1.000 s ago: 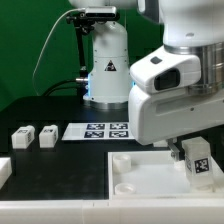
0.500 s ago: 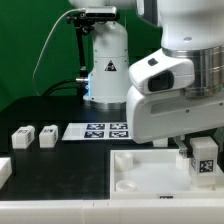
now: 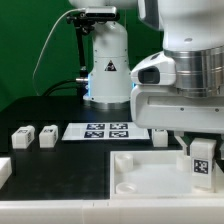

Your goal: Assemble one leg

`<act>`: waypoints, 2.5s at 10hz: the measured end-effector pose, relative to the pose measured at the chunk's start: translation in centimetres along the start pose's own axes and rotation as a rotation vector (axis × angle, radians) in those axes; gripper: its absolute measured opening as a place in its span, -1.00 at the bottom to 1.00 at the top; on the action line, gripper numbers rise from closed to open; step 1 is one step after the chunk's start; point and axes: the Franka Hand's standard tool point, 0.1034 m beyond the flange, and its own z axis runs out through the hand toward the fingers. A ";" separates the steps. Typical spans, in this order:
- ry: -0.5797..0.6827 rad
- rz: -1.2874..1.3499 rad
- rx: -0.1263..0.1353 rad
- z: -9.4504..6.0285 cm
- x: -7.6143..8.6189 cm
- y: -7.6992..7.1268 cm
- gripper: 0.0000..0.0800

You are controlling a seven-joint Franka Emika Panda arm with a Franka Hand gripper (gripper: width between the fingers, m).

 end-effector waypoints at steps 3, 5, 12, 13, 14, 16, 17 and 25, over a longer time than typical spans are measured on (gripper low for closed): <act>-0.049 0.458 0.073 0.2 -0.3 -0.9 -0.26; -0.071 0.593 0.089 0.2 -0.3 -1.1 -0.26; -0.020 -0.056 0.055 -0.1 -0.3 -0.9 0.62; -0.017 -0.176 0.055 -0.1 -0.3 -0.9 0.62; -0.015 -0.237 0.056 -0.1 -0.3 -0.9 0.62; 0.041 -0.577 0.018 -0.7 0.9 -0.4 0.62; 0.077 -0.708 0.012 -0.9 1.2 -1.0 0.62; 0.093 -0.265 0.056 -0.8 1.7 -0.9 -0.18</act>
Offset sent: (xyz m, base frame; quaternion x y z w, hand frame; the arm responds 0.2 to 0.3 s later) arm 0.0149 -0.0069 -0.0013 0.0535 -0.0274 0.2383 0.9693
